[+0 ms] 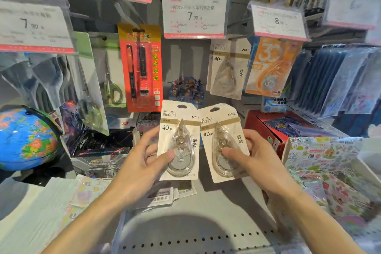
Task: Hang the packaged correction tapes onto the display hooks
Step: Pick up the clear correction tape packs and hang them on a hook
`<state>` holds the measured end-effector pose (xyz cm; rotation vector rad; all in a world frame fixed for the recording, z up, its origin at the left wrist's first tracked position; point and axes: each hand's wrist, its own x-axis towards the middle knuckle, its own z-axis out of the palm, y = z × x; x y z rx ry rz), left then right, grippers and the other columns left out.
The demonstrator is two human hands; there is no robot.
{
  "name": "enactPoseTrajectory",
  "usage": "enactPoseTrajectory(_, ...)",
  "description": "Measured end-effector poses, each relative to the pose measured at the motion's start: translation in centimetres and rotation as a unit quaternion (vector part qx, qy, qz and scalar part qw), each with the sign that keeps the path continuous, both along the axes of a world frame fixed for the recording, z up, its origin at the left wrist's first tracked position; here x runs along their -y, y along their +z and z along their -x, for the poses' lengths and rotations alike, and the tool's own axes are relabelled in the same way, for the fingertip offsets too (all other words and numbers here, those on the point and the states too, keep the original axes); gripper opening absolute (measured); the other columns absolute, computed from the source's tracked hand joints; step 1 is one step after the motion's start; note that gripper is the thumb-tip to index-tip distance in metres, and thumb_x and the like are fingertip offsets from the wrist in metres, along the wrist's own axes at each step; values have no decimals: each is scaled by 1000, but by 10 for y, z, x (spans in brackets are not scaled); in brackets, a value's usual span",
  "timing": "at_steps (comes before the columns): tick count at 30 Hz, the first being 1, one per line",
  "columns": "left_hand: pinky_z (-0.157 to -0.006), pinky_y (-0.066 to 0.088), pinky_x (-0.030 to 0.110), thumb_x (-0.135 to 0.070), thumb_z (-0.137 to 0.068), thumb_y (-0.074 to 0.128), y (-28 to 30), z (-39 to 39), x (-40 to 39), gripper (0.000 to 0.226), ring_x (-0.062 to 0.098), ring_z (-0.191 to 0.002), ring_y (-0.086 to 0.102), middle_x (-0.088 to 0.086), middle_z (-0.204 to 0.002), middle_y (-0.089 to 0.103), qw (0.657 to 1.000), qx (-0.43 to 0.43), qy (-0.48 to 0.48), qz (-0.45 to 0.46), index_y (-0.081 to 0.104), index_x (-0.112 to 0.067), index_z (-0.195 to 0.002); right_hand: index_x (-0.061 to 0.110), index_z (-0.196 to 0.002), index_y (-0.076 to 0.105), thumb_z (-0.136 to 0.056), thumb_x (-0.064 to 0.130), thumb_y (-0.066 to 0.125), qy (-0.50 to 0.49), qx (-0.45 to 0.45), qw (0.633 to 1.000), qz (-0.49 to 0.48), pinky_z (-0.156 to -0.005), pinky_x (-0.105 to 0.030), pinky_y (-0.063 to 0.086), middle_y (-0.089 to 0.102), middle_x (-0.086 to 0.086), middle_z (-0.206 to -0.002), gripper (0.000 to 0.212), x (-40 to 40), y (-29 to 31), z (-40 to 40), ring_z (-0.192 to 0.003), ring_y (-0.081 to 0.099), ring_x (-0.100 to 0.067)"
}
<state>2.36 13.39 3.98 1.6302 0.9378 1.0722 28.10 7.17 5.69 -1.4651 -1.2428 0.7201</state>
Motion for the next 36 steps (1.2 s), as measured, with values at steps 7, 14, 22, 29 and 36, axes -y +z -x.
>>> enactPoseTrajectory(7,-77,56,12,-7,-93,65,45,-38,29,60,2,-101,74,-18,-111,77,995,12,21,-94,47,-35,-143,32,-119,61,-87,21,80,13,54,996,-71,-85,-57,61,80,6,-105,38,31,51,-48,-93,78,-19)
enactPoseTrajectory(14,-79,56,11,-16,-96,65,92,-90,59,57,-8,-104,69,-33,-112,72,983,-29,76,-164,44,-48,-139,40,-117,58,-88,27,78,44,93,988,-115,-89,-49,61,79,16,-102,38,46,88,-111,-92,76,-7)
enactPoseTrajectory(22,-71,58,13,-22,-93,67,124,-93,84,56,-5,-102,70,-33,-109,73,963,-54,159,-209,46,-52,-136,41,-122,55,-90,31,75,92,90,984,-127,-81,-33,63,76,15,-106,39,33,102,-140,-90,75,0)
enactPoseTrajectory(29,-83,56,19,-32,-83,66,140,-85,89,53,0,-105,71,-25,-113,75,956,-49,157,-243,50,-54,-128,40,-113,57,-92,25,73,106,67,982,-143,-72,-23,59,76,22,-98,30,22,107,-136,-88,74,4)
enactPoseTrajectory(36,-87,53,13,-32,-88,75,146,-74,78,52,2,-110,70,-22,-118,74,947,-41,138,-287,54,-46,-134,44,-113,55,-93,28,72,102,82,978,-163,-77,-22,57,72,33,-100,30,12,110,-127,-92,72,6)
